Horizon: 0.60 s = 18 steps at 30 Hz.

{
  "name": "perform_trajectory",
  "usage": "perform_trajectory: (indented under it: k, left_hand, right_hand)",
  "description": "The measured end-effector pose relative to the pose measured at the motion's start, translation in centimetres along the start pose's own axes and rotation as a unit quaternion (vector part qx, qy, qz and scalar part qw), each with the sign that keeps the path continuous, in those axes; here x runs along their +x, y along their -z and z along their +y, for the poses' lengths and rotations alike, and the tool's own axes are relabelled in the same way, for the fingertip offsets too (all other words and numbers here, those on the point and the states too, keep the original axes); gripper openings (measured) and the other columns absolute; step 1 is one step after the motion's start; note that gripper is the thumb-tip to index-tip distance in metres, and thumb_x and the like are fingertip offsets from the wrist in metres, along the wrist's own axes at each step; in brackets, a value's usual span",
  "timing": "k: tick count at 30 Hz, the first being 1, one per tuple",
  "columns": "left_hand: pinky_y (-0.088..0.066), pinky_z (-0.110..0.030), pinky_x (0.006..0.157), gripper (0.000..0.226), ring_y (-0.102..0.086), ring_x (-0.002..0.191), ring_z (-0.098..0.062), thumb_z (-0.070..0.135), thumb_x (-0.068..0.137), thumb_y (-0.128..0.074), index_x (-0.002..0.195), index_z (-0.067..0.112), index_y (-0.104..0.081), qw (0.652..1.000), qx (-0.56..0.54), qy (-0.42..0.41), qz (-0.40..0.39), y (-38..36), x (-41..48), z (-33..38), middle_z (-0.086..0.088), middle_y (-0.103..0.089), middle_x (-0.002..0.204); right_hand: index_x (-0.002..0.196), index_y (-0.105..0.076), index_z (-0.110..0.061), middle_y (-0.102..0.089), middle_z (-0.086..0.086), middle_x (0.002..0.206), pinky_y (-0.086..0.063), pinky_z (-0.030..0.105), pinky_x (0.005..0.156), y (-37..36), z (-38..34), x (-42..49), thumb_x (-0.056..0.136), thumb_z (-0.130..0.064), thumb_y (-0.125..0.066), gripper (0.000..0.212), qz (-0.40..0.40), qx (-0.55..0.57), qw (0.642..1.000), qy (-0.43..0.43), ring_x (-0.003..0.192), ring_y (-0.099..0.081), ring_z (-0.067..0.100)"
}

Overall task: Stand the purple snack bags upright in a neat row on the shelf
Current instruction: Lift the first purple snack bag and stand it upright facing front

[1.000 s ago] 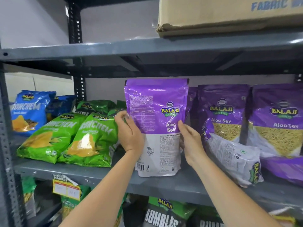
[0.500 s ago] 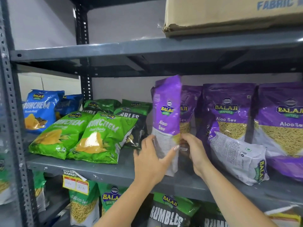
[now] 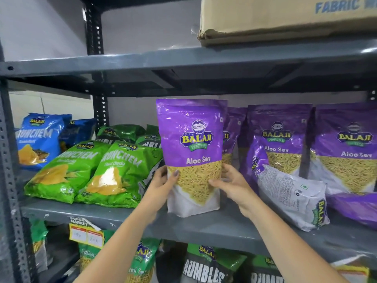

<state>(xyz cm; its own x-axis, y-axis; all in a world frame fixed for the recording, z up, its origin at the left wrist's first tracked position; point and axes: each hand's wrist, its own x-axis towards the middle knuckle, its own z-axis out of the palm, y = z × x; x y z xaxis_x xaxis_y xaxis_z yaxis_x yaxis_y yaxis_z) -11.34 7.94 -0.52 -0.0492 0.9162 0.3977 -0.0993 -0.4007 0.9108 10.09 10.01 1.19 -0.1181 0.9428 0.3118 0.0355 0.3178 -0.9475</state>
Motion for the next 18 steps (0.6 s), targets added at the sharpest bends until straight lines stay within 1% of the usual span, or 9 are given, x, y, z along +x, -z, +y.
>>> perform_trajectory:
  k: [3,6,8,10,12,13,14,16,18]
  left_hand:
    - [-0.045,-0.031,0.101,0.046,-0.066,0.112,-0.005,0.052,0.075,-0.060,0.115,0.029,-0.065,1.000,0.019,0.012,-0.003,0.5,0.3,-0.6,0.005,-0.073,0.120]
    - [-0.041,-0.026,0.100,0.038,-0.062,0.107,0.009,0.060,0.078,-0.050,0.107,0.039,-0.064,0.998,0.057,0.009,0.012,-0.1,-0.2,-0.7,0.024,-0.071,0.112]
    - [-0.044,-0.025,0.093,0.037,-0.062,0.107,0.005,0.058,0.087,-0.046,0.110,0.033,-0.061,0.993,0.078,-0.036,0.079,-0.9,-0.8,-1.1,0.023,-0.071,0.105]
    - [-0.047,-0.032,0.093,0.035,-0.059,0.115,-0.018,0.047,0.097,-0.046,0.116,0.020,-0.057,0.960,0.119,-0.124,0.222,-1.9,-2.0,-1.7,0.011,-0.063,0.108]
    - [-0.047,-0.041,0.092,0.032,-0.057,0.110,-0.027,0.040,0.093,-0.048,0.117,0.021,-0.055,0.915,0.146,-0.222,0.303,-3.6,-4.1,-1.8,0.010,-0.057,0.107]
    - [-0.047,-0.040,0.089,0.028,-0.057,0.104,-0.026,0.037,0.089,-0.050,0.114,0.026,-0.055,0.912,0.152,-0.253,0.285,-4.8,-5.1,-1.9,0.013,-0.057,0.105]
    - [-0.047,-0.034,0.087,0.025,-0.059,0.099,-0.022,0.032,0.086,-0.054,0.112,0.033,-0.053,0.923,0.154,-0.263,0.237,-6.1,-6.0,-1.9,0.016,-0.059,0.102]
    - [-0.046,-0.020,0.080,0.040,-0.061,0.094,-0.013,0.025,0.083,-0.058,0.115,0.044,-0.046,0.955,0.159,-0.227,0.102,-8.9,-7.0,-2.2,0.015,-0.062,0.098]
    - [-0.045,-0.012,0.077,0.053,-0.061,0.095,-0.009,0.019,0.082,-0.061,0.125,0.042,-0.040,0.971,0.162,-0.174,0.005,-11.5,-7.1,-2.6,0.015,-0.060,0.104]
  right_hand:
    - [0.126,-0.057,-0.017,-0.064,0.013,0.115,-0.050,0.025,0.078,0.1,0.4,-0.5,0.071,-0.014,-0.083,0.060,0.023,-0.037,0.999,0.027,0.094,-0.061,0.018]
    - [0.117,-0.062,-0.018,-0.066,0.011,0.111,-0.050,0.033,0.089,0.4,0.2,-1.0,0.074,-0.023,-0.081,0.047,0.004,-0.084,0.996,0.032,0.103,-0.062,0.028]
    - [0.118,-0.060,-0.022,-0.065,0.004,0.105,-0.051,0.034,0.086,1.0,-0.8,-1.4,0.078,-0.035,-0.076,0.045,0.023,-0.178,0.982,0.063,0.097,-0.064,0.025]
    - [0.121,-0.061,-0.019,-0.062,0.002,0.102,-0.052,0.037,0.080,2.7,-2.4,-1.5,0.083,-0.045,-0.065,0.047,0.140,-0.341,0.915,0.163,0.090,-0.064,0.023]
    - [0.110,-0.064,-0.014,-0.063,0.008,0.097,-0.051,0.039,0.072,5.4,-4.1,-1.6,0.085,-0.045,-0.055,0.041,0.270,-0.507,0.781,0.246,0.089,-0.062,0.031]
    - [0.105,-0.065,-0.013,-0.064,0.010,0.099,-0.050,0.039,0.071,6.7,-5.0,-1.6,0.084,-0.047,-0.052,0.042,0.288,-0.570,0.738,0.216,0.092,-0.061,0.034]
    - [0.103,-0.064,-0.013,-0.064,0.009,0.103,-0.049,0.039,0.073,8.0,-5.7,-1.6,0.082,-0.054,-0.051,0.047,0.273,-0.614,0.728,0.134,0.096,-0.060,0.034]
    - [0.100,-0.061,-0.017,-0.065,0.005,0.108,-0.048,0.036,0.077,9.6,-6.7,-1.7,0.078,-0.068,-0.051,0.057,0.169,-0.647,0.740,-0.067,0.098,-0.061,0.030]
    - [0.088,-0.059,-0.014,-0.065,0.004,0.093,-0.048,0.034,0.073,10.6,-6.8,-2.0,0.078,-0.068,-0.054,0.055,0.108,-0.619,0.766,-0.137,0.090,-0.061,0.027]
